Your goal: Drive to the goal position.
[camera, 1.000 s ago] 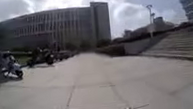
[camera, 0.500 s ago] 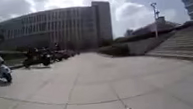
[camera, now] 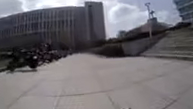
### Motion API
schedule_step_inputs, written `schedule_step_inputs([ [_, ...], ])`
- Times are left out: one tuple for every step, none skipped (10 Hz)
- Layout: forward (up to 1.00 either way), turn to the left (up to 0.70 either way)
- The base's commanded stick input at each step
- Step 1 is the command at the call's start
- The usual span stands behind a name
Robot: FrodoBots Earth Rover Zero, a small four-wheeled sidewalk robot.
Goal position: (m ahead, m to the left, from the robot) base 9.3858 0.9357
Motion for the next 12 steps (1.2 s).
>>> schedule_step_inputs([
  [1.00, 0.00],
  [1.00, 0.00],
  [1.00, 0.00],
  [1.00, 0.00],
  [1.00, 0.00],
  [1.00, 0.00],
  [1.00, 0.00],
  [1.00, 0.00],
  [1.00, 0.00],
  [1.00, 0.00],
  [1.00, 0.00],
  [1.00, 0.00],
])
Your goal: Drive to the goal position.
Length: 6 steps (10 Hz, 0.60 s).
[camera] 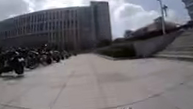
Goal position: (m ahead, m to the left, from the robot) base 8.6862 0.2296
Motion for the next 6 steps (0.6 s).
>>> schedule_step_inputs([
  [1.00, 0.00],
  [1.00, -0.08],
  [1.00, -0.27],
  [1.00, -0.27],
  [1.00, -0.27],
  [1.00, -0.27],
])
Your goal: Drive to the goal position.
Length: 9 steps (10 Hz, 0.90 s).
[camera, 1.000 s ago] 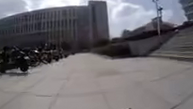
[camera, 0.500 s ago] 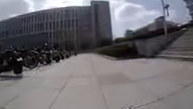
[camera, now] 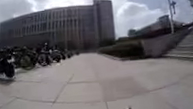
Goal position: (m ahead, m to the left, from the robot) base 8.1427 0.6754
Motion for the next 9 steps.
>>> schedule_step_inputs([
  [1.00, -0.27],
  [1.00, -0.27],
  [1.00, -0.27],
  [1.00, -0.27],
  [1.00, -0.27],
  [1.00, -0.27],
  [1.00, -0.27],
  [1.00, -0.27],
  [1.00, -0.27],
])
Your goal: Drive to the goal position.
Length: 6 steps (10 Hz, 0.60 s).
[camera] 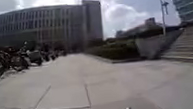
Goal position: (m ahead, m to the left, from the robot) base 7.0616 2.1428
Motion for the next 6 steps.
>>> schedule_step_inputs([
  [1.00, -0.27],
  [1.00, -0.27],
  [1.00, -0.27],
  [1.00, -0.27],
  [1.00, -0.27],
  [1.00, -0.21],
])
